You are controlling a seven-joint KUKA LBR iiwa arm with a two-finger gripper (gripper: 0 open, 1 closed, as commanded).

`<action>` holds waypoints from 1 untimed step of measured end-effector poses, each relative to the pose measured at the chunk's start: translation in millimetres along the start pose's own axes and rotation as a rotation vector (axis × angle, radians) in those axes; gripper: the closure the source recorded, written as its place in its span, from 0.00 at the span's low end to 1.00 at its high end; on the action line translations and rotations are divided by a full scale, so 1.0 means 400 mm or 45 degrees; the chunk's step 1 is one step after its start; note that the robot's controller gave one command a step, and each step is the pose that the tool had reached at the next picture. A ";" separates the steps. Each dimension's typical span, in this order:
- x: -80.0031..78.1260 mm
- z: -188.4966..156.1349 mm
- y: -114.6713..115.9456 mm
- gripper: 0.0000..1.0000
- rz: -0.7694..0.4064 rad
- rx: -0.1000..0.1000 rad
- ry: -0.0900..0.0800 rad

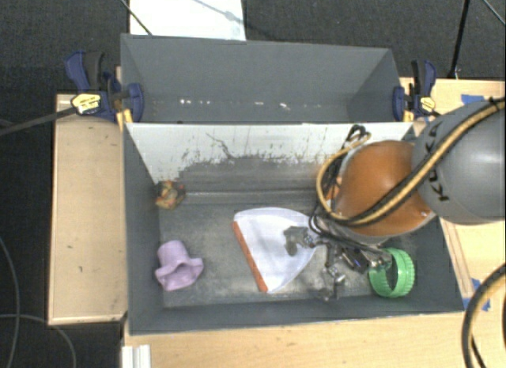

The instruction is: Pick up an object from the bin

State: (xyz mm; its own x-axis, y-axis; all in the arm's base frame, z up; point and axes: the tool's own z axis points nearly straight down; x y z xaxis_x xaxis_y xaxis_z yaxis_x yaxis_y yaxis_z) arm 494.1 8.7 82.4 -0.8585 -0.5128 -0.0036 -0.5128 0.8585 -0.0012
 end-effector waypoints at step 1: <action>-0.050 0.030 -0.128 1.00 0.115 -0.001 0.001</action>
Offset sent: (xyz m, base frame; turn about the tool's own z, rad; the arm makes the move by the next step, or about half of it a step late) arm 0.0000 0.0000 0.0000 0.0000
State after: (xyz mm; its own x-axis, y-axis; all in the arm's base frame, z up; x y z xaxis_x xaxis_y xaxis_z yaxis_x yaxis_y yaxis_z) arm 537.5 -25.2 70.4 -0.9014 -0.4331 -0.0028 -0.4331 0.9014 -0.0001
